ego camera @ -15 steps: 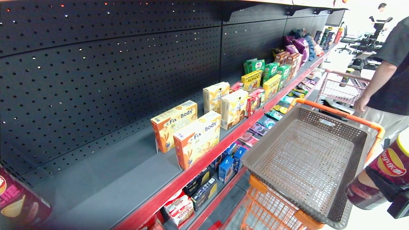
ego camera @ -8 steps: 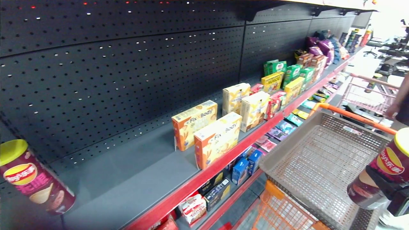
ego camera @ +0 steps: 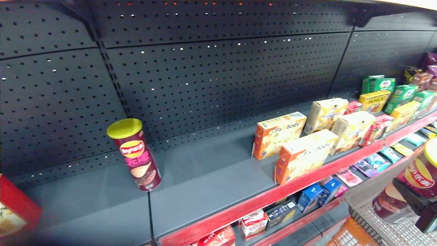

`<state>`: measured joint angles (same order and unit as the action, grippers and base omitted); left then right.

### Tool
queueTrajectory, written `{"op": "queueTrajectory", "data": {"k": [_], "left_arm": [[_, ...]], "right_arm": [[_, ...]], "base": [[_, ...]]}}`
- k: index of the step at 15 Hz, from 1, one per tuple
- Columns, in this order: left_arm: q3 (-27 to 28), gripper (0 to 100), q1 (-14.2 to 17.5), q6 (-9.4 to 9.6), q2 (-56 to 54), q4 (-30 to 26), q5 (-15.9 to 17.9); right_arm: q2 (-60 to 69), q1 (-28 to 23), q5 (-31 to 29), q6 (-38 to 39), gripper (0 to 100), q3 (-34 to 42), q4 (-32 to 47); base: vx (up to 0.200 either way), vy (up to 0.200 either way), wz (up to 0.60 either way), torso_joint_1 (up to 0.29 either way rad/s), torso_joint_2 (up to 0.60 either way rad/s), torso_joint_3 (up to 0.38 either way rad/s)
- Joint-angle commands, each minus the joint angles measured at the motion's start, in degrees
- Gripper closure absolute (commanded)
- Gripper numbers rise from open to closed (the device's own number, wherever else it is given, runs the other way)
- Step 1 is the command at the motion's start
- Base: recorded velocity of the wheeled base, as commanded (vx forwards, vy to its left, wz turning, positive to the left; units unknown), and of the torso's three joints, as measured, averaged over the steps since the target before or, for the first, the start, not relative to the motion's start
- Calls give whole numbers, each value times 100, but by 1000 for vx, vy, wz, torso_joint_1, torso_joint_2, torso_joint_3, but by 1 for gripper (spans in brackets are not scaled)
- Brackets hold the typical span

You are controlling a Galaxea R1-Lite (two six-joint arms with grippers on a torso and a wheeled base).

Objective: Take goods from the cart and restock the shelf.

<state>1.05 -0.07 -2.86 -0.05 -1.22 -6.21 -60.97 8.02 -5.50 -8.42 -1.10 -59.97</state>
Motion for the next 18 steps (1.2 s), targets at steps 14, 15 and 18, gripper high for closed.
{"op": "queueTrajectory", "data": {"k": [14, 15, 18], "left_arm": [[1, 0, -1, -4, 5, 8, -4], [1, 0, -1, -4, 5, -1, -4], [1, 0, -1, -4, 5, -1, -4]], "right_arm": [[577, 1808, 145, 333, 100, -1973, 2419], [515, 2002, 242, 403, 100, -1973, 2384], [102, 2713, 655, 631, 100, -2026, 2252]], "base": [[0, 0, 129, 0, 1, 0], [0, 0, 0, 0, 0, 0], [0, 0, 0, 0, 0, 0]]}}
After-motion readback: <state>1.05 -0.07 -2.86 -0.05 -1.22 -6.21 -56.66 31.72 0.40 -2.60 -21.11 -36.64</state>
